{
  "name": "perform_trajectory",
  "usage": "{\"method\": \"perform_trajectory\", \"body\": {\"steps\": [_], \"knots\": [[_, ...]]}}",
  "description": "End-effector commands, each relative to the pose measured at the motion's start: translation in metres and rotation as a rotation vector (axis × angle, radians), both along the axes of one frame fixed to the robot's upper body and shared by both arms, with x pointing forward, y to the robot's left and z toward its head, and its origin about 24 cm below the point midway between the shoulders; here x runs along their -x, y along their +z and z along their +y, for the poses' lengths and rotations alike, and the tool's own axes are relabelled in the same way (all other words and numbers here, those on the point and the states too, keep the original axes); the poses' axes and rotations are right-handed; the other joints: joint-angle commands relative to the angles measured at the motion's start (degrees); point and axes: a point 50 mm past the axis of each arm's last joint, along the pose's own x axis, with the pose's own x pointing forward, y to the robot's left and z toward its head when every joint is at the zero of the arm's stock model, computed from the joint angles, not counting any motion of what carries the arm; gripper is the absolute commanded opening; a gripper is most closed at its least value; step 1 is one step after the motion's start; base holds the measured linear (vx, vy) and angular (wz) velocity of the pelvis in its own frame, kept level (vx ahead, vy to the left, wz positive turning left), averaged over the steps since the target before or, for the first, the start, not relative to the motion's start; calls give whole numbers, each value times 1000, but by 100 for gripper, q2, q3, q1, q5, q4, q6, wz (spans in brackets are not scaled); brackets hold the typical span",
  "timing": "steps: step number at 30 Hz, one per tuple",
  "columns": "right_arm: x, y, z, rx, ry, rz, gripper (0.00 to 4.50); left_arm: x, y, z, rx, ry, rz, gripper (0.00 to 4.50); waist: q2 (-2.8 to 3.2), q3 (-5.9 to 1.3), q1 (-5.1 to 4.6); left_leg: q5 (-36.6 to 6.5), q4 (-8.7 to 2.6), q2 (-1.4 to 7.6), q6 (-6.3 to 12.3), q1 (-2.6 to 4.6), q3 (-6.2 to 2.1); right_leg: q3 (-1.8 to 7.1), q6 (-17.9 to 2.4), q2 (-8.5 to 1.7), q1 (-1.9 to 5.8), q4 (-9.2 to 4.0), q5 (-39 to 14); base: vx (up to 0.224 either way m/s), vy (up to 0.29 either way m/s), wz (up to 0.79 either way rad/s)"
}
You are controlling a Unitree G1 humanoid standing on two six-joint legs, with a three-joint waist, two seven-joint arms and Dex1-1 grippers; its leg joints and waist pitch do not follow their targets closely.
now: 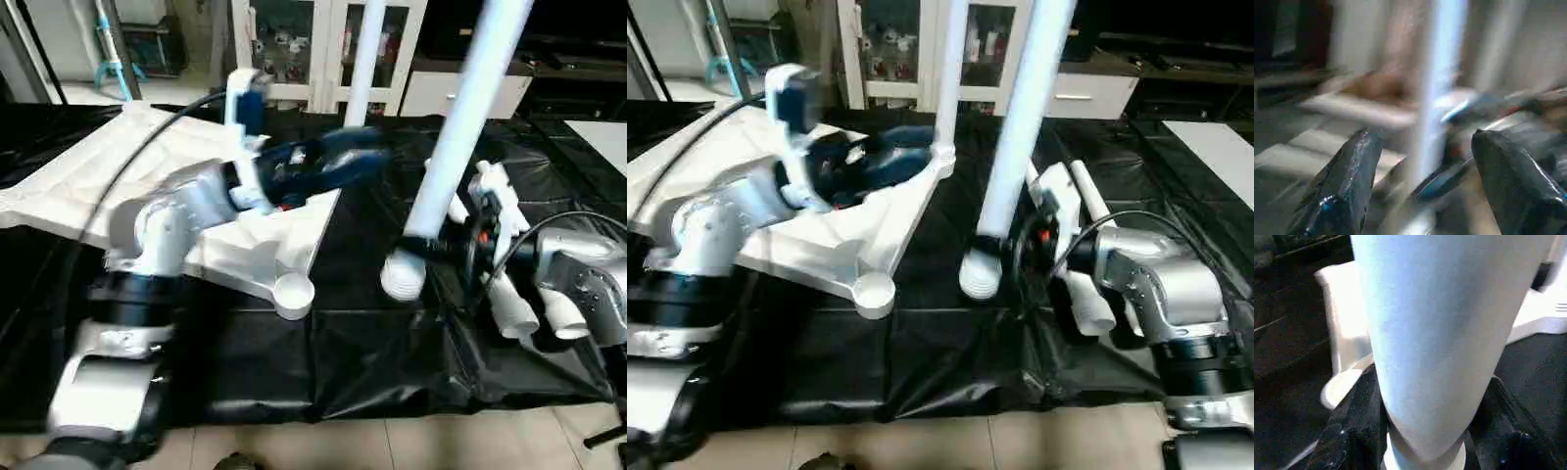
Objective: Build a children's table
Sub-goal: Pick table leg
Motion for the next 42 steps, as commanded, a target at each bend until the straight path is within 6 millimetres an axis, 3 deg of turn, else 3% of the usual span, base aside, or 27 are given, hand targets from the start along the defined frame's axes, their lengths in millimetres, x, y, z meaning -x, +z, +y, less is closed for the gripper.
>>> {"method": "perform_trajectory", "body": {"steps": [1,2,3,4,5,6,7,8,10,12,16,24,30,37,42], "knots": [[0,-1,-8,-5,-81,-14,186,-7,-27,9,-258,90,-57,368,17,-422,14,-745,-427,297,3,111,-128,262,-868,-460,245,-487,-1071,0,0,0],[2,-5,-6,-9,-77,-6,186,-8,-44,17,-445,70,-101,368,66,-446,1,-763,-429,297,-102,124,-131,259,-846,-470,256,-435,-971,0,0,0],[7,-7,-3,-15,-46,3,186,-6,-56,25,-557,26,-99,378,89,-445,15,-798,-442,295,-91,125,-139,266,-735,-458,242,-495,-934,0,0,0],[9,-9,-1,-19,-28,6,186,-5,-62,30,-617,-3,-90,389,79,-456,9,-784,-443,295,-105,127,-136,268,-742,-458,249,-461,-803,0,0,0],[12,-8,1,-19,-4,8,186,-5,-63,34,-632,-19,-76,400,152,-486,10,-684,-439,310,-174,131,-146,253,-881,-473,255,-381,-445,0,0,0],[14,-8,2,-18,13,10,186,-5,-63,37,-641,-28,-66,400,119,-492,7,-627,-425,315,-176,138,-128,243,-1084,-469,248,-363,-112,0,0,0],[17,-8,3,-20,27,11,186,-6,-64,41,-679,-42,-61,409,198,-503,20,-571,-414,318,-192,133,-136,243,-1190,-475,251,-323,94,0,0,0],[19,-7,4,-23,39,13,186,-6,-66,45,-719,-53,-55,409,166,-485,15,-575,-413,315,-170,115,-125,237,-1340,-474,256,-323,317,0,0,0],[24,-7,4,-25,58,19,186,-6,-69,52,-776,-75,-33,433,155,-468,24,-733,-423,314,-136,115,-119,246,-1425,-493,270,-337,177,0,0,0],[28,-8,4,-27,66,27,186,-8,-70,54,-802,-92,-32,450,158,-431,30,-1042,-442,310,-203,129,-114,260,-1400,-518,269,-398,-364,0,0,0],[32,-11,4,-21,74,37,186,-7,-73,56,-826,-143,-1,450,158,-416,20,-1315,-469,332,-306,150,-132,270,-1351,-550,257,-441,-918,0,0,0],[36,-10,2,-13,95,49,186,-8,-67,64,-851,-160,47,450,165,-426,16,-1146,-456,337,-240,134,-125,273,-1459,-548,252,-414,-654,0,0,0],[40,-13,5,3,120,61,186,-11,-81,71,-964,-116,-12,450,160,-416,23,-1223,-458,337,-213,132,-132,273,-1414,-557,254,-441,-811,0,0,0],[40,-14,6,10,123,64,186,-11,-86,68,-955,-106,-28,389,155,-395,34,-1445,-479,343,-258,152,-141,281,-1306,-572,230,-494,-1314,0,0,0],[41,-16,5,25,124,68,186,-5,-93,65,-938,-178,46,370,162,-405,31,-1339,-479,345,-238,139,-141,280,-1302,-569,225,-481,-1209,0,0,0]]}}
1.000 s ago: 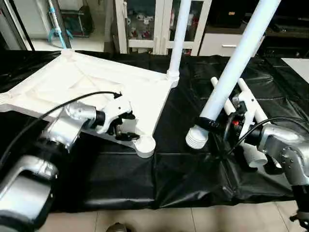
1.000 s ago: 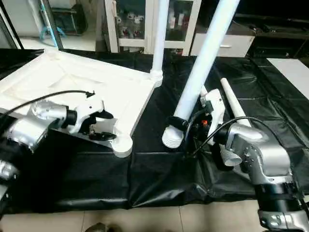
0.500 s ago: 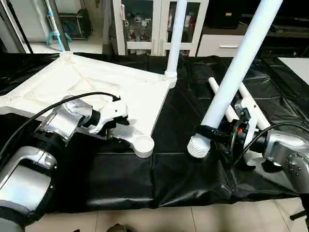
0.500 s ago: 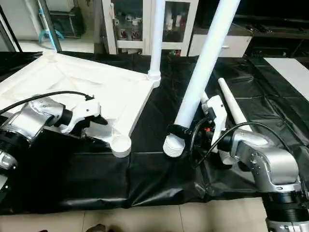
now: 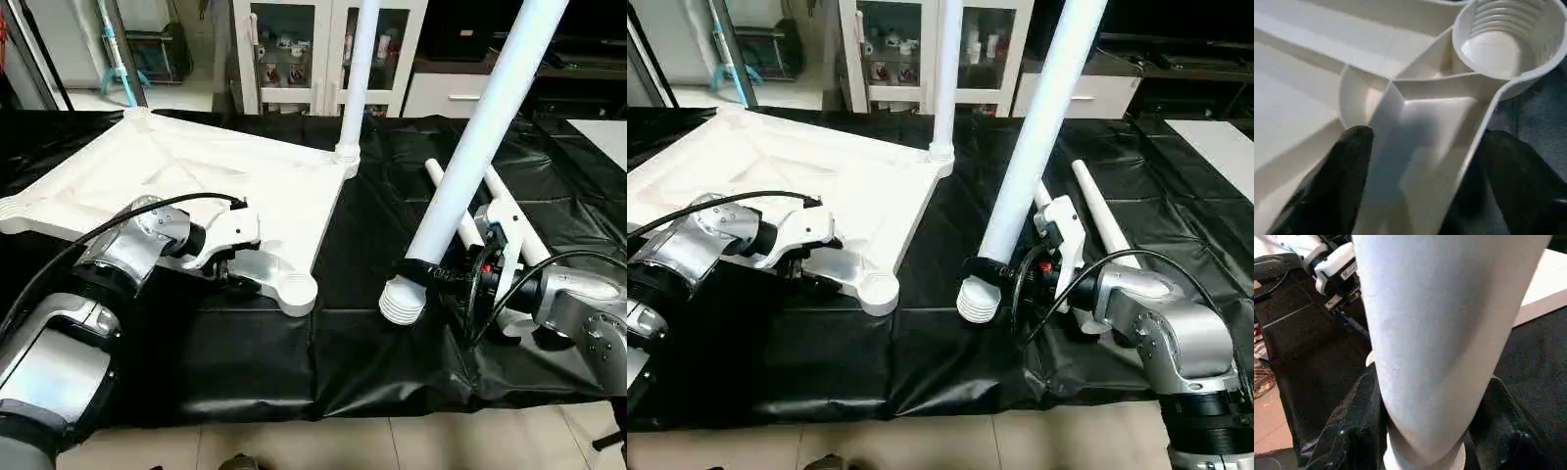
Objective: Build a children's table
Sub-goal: Pick table leg
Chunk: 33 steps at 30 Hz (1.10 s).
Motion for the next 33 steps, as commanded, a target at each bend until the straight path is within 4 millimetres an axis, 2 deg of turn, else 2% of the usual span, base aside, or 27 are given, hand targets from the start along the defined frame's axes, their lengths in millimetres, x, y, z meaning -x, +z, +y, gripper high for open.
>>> {"method": "perform_trajectory", "body": {"steps": [1,2,3,5,6,7,10,11,14,16,23,24,25,27,30,33], "knots": [[2,2,0,22,16,-9,186,6,-11,0,-12,-11,77,355,42,-400,15,-1304,-458,352,-202,116,-143,275,-1327,-562,207,-454,-1115,0,0,0],[2,2,0,22,15,-9,186,7,-12,0,-15,-14,88,355,44,-403,12,-1277,-455,348,-191,112,-139,274,-1352,-558,210,-447,-1022,0,0,0],[2,2,0,22,15,-9,186,7,-12,0,-15,-14,88,333,41,-408,13,-1247,-454,348,-183,109,-137,275,-1365,-562,217,-442,-964,0,0,0],[2,2,0,22,12,-9,186,7,-16,-2,-19,-10,80,332,46,-409,16,-1205,-453,349,-161,105,-135,273,-1392,-561,221,-439,-871,0,0,0],[2,2,0,21,11,-8,186,7,-16,-4,7,-5,80,327,43,-408,12,-1193,-451,346,-153,103,-133,271,-1405,-557,224,-434,-834,0,0,0],[3,2,0,18,13,-8,186,7,-15,-10,61,-6,91,303,68,-410,17,-1190,-450,350,-150,102,-134,271,-1427,-562,224,-431,-806,0,0,0],[4,2,-1,14,9,-8,186,9,-15,-17,116,-5,120,290,55,-410,35,-1189,-450,357,-133,97,-128,272,-1497,-572,227,-436,-755,0,0,0],[4,2,-1,14,7,-8,186,10,-17,-17,103,-4,133,290,79,-410,36,-1242,-453,363,-140,109,-133,270,-1498,-574,220,-439,-808,0,0,0],[3,2,-1,13,0,-10,186,13,-23,-21,90,31,160,248,64,-396,18,-1359,-465,359,-163,109,-138,275,-1455,-570,228,-455,-986,0,0,0],[3,2,-2,12,-2,-11,186,13,-24,-26,118,54,171,244,66,-393,22,-1328,-457,353,-139,109,-136,275,-1440,-571,222,-469,-1057,0,0,0],[4,1,-1,10,-1,-10,186,12,-28,-40,171,159,168,190,72,-404,24,-1216,-454,357,-85,93,-139,268,-1453,-558,236,-456,-908,0,0,0],[4,1,-1,10,-1,-10,186,13,-29,-44,189,195,175,190,73,-401,21,-1201,-452,359,-72,90,-138,268,-1471,-557,231,-459,-872,0,0,0],[4,0,-1,10,-1,-10,186,13,-30,-45,192,202,177,164,68,-401,19,-1201,-452,364,-60,91,-141,266,-1492,-561,236,-460,-853,0,0,0],[4,0,-1,11,-2,-10,186,15,-33,-52,204,248,184,164,63,-401,18,-1134,-444,347,-19,78,-136,267,-1481,-560,243,-470,-861,0,0,0],[5,0,-2,13,-6,-11,186,19,-40,-66,220,311,178,140,54,-410,-13,-1015,-431,348,66,60,-132,261,-1500,-554,268,-467,-773,0,0,0],[5,-2,-3,22,-15,-12,186,26,-45,-79,231,274,175,123,50,-407,-13,-959,-429,343,141,53,-132,261,-1462,-553,267,-497,-831,0,0,0]]}}
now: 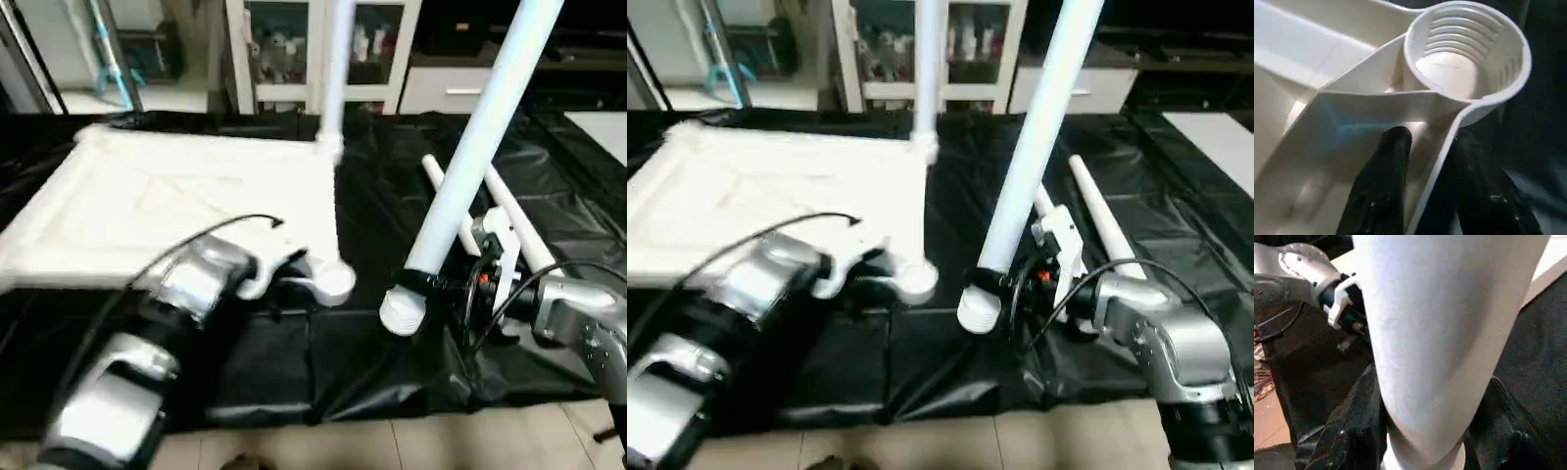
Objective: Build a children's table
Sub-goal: Pick table leg
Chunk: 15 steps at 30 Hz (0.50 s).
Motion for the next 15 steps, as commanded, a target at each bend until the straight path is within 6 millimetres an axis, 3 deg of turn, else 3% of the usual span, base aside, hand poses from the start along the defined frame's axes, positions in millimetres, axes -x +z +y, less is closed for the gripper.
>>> {"method": "perform_trajectory", "body": {"steps": [1,7,10,11,15], "knots": [[0,7,-2,18,-9,-43,186,8,-9,-3,-5,1,27,109,-16,-393,24,-934,-401,340,156,62,-138,261,-1438,-542,272,-454,-836,0,0,0],[-1,7,-4,29,-42,-62,186,13,-7,-10,20,-79,-102,91,13,-399,34,-979,-417,341,175,75,-142,256,-1272,-524,241,-489,-1011,0,0,0],[-2,7,-4,32,-77,-83,186,12,-3,-9,64,-86,-165,159,21,-410,23,-993,-423,340,144,74,-139,255,-1237,-515,238,-473,-906,0,0,0],[-2,8,-4,24,-88,-85,186,12,0,-7,86,-67,-178,158,46,-409,24,-1000,-424,342,137,78,-143,254,-1241,-514,232,-470,-898,0,0,0],[1,8,-3,-17,-102,-80,186,11,9,-3,146,-43,-255,196,39,-400,20,-1079,-432,345,128,73,-140,256,-1241,-522,229,-481,-936,0,0,0]]}}
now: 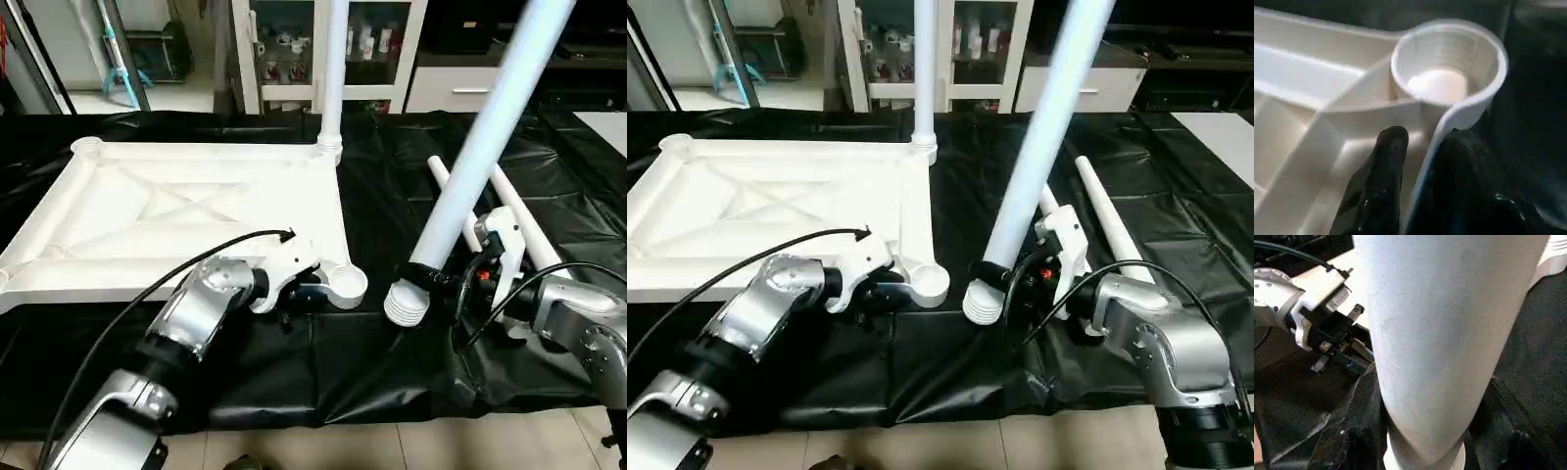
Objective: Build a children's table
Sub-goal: Pick table leg
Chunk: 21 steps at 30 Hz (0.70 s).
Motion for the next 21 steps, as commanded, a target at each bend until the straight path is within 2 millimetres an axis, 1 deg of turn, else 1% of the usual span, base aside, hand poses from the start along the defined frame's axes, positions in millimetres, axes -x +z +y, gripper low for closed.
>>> {"method": "perform_trajectory", "body": {"steps": [1,2,3,5,6,7,8,9,10,11,12,13,14,15,16,17,18,19,20,21], "knots": [[1,7,-1,-29,-8,-32,186,-5,16,0,72,10,-87,204,-17,-380,-6,-1099,-418,347,127,86,-139,260,-1237,-522,229,-453,-962,0,0,0],[2,7,-1,-34,-6,-30,186,-5,18,1,93,8,-99,204,-19,-374,-13,-1136,-423,342,130,87,-137,256,-1222,-518,223,-462,-1047,0,0,0],[3,6,-1,-35,-5,-28,186,-6,23,3,126,11,-114,204,-38,-368,-10,-1170,-426,340,117,89,-135,256,-1194,-523,220,-472,-1162,0,0,0],[4,5,0,-35,-5,-26,186,-6,27,5,165,18,-126,206,-24,-363,-11,-1206,-434,346,87,88,-140,259,-1172,-523,213,-471,-1241,0,0,0],[4,4,0,-38,-9,-25,186,-5,36,9,249,34,-124,206,-18,-369,-5,-1203,-432,348,62,96,-140,257,-1185,-532,213,-457,-1233,0,0,0],[3,4,0,-39,-13,-26,186,-4,42,12,312,45,-124,206,-17,-364,-12,-1202,-435,349,56,88,-136,256,-1212,-525,207,-462,-1205,0,0,0],[3,4,0,-39,-13,-26,186,-4,42,12,312,45,-124,206,-20,-368,-14,-1166,-430,346,57,87,-134,256,-1233,-522,209,-449,-1141,0,0,0],[3,4,0,-23,-45,-43,186,-1,52,17,416,75,-130,206,-54,-365,-14,-1132,-426,343,71,86,-125,258,-1255,-525,208,-442,-1105,0,0,0],[0,5,-1,-4,-90,-64,186,1,57,20,451,93,-158,206,-38,-369,-3,-1078,-423,351,63,85,-131,258,-1273,-537,211,-425,-1065,0,0,0],[-5,7,-5,38,-182,-111,186,1,58,25,474,163,-177,206,-44,-367,-7,-1044,-428,353,65,78,-129,257,-1278,-530,206,-424,-1038,0,0,0],[-9,9,-8,74,-265,-154,186,1,58,30,487,231,-190,206,-81,-360,-37,-1007,-434,349,16,76,-117,251,-1236,-507,177,-416,-1069,0,0,0],[-12,10,-10,100,-345,-179,186,-1,59,35,493,331,-252,206,-109,-356,-49,-1009,-430,333,19,70,-111,248,-1206,-503,181,-422,-1129,0,0,0],[-14,12,-11,110,-399,-203,186,-2,58,41,510,422,-282,206,-100,-340,-64,-1065,-427,322,-7,65,-109,254,-1130,-488,176,-444,-1289,0,0,0],[-15,18,-11,136,-458,-282,186,0,55,49,511,537,-326,206,-118,-348,-67,-1090,-427,323,-1,71,-116,253,-1029,-501,187,-467,-1454,0,0,0],[-14,21,-11,146,-473,-316,186,1,54,52,508,571,-334,206,-111,-344,-78,-1103,-433,333,-18,68,-119,259,-973,-500,183,-470,-1479,0,0,0],[-13,22,-9,145,-488,-324,186,2,51,57,511,661,-351,206,-158,-344,-109,-1083,-437,324,14,64,-110,260,-862,-470,186,-480,-1463,0,0,0],[-13,22,-9,145,-488,-324,186,2,51,57,511,661,-351,206,-137,-343,-101,-1061,-441,326,30,63,-124,262,-830,-473,189,-467,-1448,0,0,0],[-10,20,-4,109,-516,-306,186,7,49,63,484,796,-422,206,-259,-311,-55,-925,-536,191,435,-250,-344,2,-811,-562,400,-390,-1298,0,0,0],[-9,18,-1,92,-536,-307,186,10,47,63,478,855,-437,206,-112,-357,-120,-1061,-537,276,783,-125,-514,-199,-905,-484,297,-417,-1180,0,0,0],[-10,17,0,79,-565,-306,186,12,46,62,460,887,-443,206,-81,-398,-185,-978,-479,335,931,-98,-640,-260,-1070,-475,307,-367,-806,14,-34,44]]}}
